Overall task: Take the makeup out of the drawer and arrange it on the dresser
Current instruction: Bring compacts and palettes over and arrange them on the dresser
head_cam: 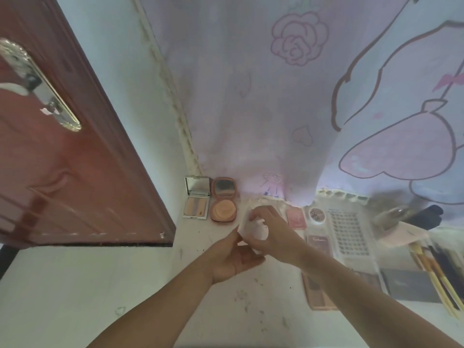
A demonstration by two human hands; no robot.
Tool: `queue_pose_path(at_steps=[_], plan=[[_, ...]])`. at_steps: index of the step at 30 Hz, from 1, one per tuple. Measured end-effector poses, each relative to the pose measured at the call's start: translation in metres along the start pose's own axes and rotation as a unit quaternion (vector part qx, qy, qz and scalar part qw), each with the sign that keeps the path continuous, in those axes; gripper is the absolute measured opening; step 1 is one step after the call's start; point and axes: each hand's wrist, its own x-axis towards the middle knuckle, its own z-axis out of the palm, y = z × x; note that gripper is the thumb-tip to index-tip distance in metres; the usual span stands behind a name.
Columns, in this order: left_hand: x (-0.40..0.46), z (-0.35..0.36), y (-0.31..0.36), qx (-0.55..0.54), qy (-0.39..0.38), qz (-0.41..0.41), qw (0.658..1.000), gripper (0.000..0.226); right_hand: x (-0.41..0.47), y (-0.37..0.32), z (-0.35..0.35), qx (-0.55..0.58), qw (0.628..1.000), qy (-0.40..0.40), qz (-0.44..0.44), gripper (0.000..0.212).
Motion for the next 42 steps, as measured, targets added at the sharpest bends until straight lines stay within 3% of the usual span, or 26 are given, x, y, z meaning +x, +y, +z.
queue_pose_path(at_steps=[3,8,12,15,17,19,24,28,33,37,42], plan=[[-0.01,-0.001,0.009,-0.034,-0.02,0.029,0.999,0.067,0.005,-0.011,-0.003,-0.004,1.0,-0.021,-0.022,0.041],[-0.026,-0.015,0.013,-0.07,-0.074,0.032,0.994,0.065,0.011,-0.022,-0.006,0.022,0.998,-0.048,-0.017,0.042],[-0.042,-0.035,0.013,-0.096,-0.082,0.009,0.992,0.067,0.023,-0.04,-0.013,0.143,0.983,-0.111,0.041,0.022],[-0.051,-0.057,0.01,-0.12,-0.069,0.014,0.99,0.06,0.04,-0.045,-0.01,0.266,0.952,-0.111,0.106,0.035],[-0.056,-0.073,0.01,-0.15,-0.039,0.029,0.987,0.055,0.053,-0.044,0.002,0.228,0.96,-0.101,0.127,0.028],[-0.058,-0.089,0.011,-0.155,0.022,0.05,0.986,0.046,0.066,-0.041,0.02,0.119,0.981,-0.093,0.12,0.024],[-0.063,-0.115,0.014,0.015,0.194,0.106,0.975,0.027,0.095,-0.043,0.064,-0.034,0.987,-0.119,0.102,0.022],[-0.063,-0.123,0.022,0.194,0.283,0.123,0.931,0.031,0.11,-0.04,0.089,-0.111,0.986,-0.08,0.096,0.016],[-0.047,-0.124,0.031,0.355,0.311,0.168,0.866,0.034,0.121,-0.033,0.1,-0.212,0.973,-0.04,0.075,0.016],[-0.038,-0.127,0.036,0.363,0.338,0.191,0.847,0.035,0.126,-0.028,0.105,-0.248,0.965,-0.035,0.08,0.021],[-0.032,-0.135,0.04,0.411,0.343,0.144,0.832,0.035,0.127,-0.024,0.103,-0.243,0.967,-0.034,0.067,0.032]])
